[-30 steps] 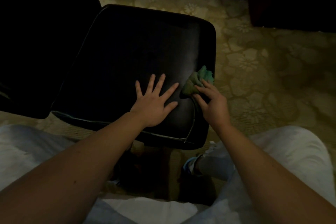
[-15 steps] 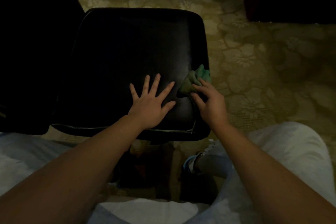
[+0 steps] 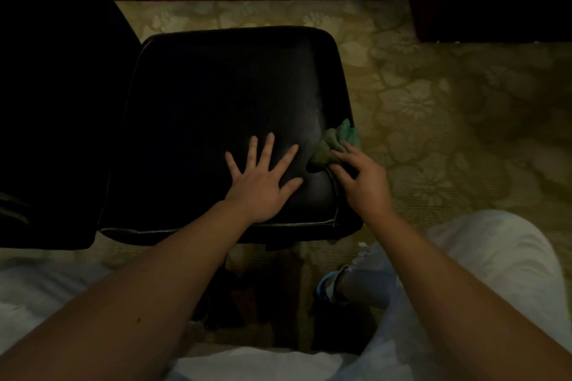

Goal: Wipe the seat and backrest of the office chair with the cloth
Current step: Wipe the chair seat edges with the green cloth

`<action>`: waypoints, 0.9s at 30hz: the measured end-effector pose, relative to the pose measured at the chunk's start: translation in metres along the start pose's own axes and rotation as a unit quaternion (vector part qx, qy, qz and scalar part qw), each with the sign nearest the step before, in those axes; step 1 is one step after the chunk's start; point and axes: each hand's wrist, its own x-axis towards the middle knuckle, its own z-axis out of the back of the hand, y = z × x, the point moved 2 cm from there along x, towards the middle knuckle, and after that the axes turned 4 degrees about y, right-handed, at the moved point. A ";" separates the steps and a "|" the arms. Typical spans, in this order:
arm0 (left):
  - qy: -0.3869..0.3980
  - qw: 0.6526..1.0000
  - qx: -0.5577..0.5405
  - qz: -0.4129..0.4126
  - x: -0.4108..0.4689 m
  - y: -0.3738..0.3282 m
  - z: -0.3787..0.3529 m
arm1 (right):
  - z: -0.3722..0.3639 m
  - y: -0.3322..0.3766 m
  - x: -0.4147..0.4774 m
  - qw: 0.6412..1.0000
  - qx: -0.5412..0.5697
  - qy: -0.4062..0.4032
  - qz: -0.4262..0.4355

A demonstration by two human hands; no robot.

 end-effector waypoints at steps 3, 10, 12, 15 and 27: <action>0.014 1.000 -0.006 0.001 0.002 -0.003 0.007 | 0.003 -0.002 0.005 1.000 0.005 0.004 0.002; 0.057 0.998 0.015 -0.011 -0.008 -0.002 0.014 | 0.007 -0.005 0.020 0.999 0.037 -0.002 -0.008; 0.058 0.998 0.006 -0.006 -0.005 -0.005 0.012 | 0.009 -0.005 0.015 0.999 0.031 0.000 -0.016; 0.053 0.999 -0.005 -0.004 -0.001 -0.009 0.011 | 0.011 -0.005 0.000 0.999 0.019 0.008 -0.027; 0.086 0.996 -0.002 0.007 -0.009 -0.009 0.018 | 0.015 -0.001 0.002 0.999 0.000 0.001 -0.035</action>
